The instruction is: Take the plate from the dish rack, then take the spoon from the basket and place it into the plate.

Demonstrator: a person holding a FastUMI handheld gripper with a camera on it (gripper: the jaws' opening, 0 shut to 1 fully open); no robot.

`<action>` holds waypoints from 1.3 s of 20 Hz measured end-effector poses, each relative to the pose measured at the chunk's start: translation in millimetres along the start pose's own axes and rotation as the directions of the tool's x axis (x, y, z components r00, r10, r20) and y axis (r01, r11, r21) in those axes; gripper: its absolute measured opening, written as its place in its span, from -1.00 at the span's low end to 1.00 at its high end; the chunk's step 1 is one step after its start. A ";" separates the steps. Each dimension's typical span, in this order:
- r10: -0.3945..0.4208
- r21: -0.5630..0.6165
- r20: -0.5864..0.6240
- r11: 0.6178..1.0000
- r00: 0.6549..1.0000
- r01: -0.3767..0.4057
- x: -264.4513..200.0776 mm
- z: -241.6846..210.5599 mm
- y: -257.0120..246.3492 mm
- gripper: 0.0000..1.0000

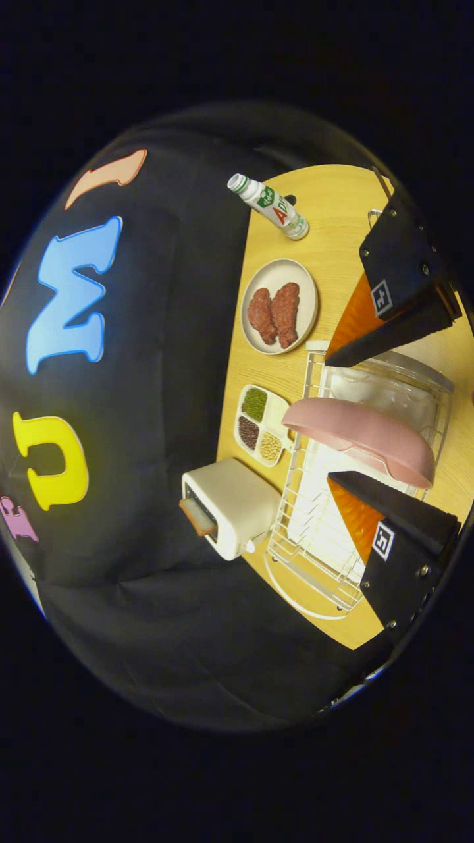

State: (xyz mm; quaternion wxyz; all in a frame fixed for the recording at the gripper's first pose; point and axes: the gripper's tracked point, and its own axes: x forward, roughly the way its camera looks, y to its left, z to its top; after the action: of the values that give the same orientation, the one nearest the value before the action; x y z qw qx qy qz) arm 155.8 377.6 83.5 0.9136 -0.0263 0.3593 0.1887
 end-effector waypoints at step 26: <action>-0.180 -0.070 -0.404 0.984 0.897 0.166 30.4 -32.1 1.2 -0.31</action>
State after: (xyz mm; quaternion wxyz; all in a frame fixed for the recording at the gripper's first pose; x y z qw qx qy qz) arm 154.9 382.7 39.5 0.8309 -0.1124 0.5352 0.1032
